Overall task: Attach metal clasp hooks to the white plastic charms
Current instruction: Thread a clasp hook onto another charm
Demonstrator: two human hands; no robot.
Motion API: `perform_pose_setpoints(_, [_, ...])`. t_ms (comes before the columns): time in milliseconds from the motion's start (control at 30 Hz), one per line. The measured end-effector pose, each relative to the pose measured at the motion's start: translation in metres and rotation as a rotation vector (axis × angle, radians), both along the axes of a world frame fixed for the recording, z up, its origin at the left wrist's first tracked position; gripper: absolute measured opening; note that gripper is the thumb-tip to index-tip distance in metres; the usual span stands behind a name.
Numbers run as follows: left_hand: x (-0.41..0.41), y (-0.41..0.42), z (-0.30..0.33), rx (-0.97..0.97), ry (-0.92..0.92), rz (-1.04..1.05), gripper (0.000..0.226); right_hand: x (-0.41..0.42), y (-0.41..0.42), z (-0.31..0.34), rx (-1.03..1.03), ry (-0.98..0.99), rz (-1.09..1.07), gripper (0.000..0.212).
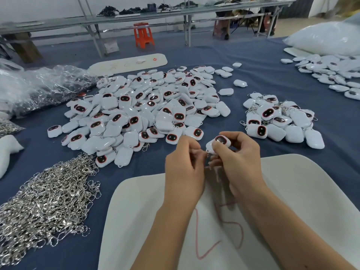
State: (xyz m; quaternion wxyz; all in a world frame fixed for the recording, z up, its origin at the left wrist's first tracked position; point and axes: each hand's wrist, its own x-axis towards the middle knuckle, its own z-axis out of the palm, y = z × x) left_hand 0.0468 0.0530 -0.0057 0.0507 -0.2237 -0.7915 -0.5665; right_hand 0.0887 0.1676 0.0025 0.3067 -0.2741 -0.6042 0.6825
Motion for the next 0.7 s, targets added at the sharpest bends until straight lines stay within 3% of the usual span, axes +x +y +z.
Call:
perform_pose_setpoints(100, [-0.0019, -0.0011, 0.0018, 0.064, 0.033, -0.027, 0.021, 0.0005, 0.0003, 0.0033, -0.163, 0.071, 0.025, 0.017])
perform_pose_setpoints(300, [-0.0027, -0.003, 0.0052, 0.079, 0.083, -0.056, 0.01, 0.001, -0.001, 0.0051, -0.298, 0.112, 0.082, 0.015])
perform_pose_setpoints(700, [-0.0042, -0.0041, 0.0047, 0.205, 0.002, -0.093, 0.018, -0.0009, -0.0032, 0.006, -0.4, 0.141, 0.099, 0.014])
